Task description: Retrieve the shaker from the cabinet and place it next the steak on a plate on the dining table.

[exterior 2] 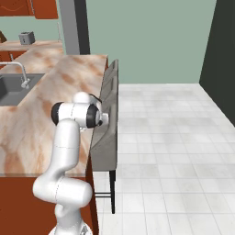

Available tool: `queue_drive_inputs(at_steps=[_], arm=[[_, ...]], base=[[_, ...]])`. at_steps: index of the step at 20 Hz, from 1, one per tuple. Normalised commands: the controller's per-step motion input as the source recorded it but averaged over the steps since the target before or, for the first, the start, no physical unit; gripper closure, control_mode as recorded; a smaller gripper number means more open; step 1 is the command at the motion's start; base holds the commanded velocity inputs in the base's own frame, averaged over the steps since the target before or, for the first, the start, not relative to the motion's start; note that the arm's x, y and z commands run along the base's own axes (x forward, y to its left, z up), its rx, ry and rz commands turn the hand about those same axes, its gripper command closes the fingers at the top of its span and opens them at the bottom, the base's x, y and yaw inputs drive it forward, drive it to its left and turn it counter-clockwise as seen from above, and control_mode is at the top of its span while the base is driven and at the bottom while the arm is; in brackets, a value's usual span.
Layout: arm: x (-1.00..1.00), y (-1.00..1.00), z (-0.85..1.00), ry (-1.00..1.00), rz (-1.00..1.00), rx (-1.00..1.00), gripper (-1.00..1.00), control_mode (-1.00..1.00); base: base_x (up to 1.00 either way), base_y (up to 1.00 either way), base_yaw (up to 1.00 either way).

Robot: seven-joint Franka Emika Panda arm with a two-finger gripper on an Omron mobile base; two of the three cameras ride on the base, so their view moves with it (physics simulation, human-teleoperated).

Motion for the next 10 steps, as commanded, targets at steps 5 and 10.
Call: queue_drive_inputs(at_steps=[5,10], arm=[[0.06,-0.38,0.0,0.0,0.0,0.04,-1.0,-1.0],[-0.53,-0.48,0.14,-0.01,0.0,0.13,-1.0,-1.0]], base=[[0.0,0.0,0.0],[0.0,0.0,0.0]])
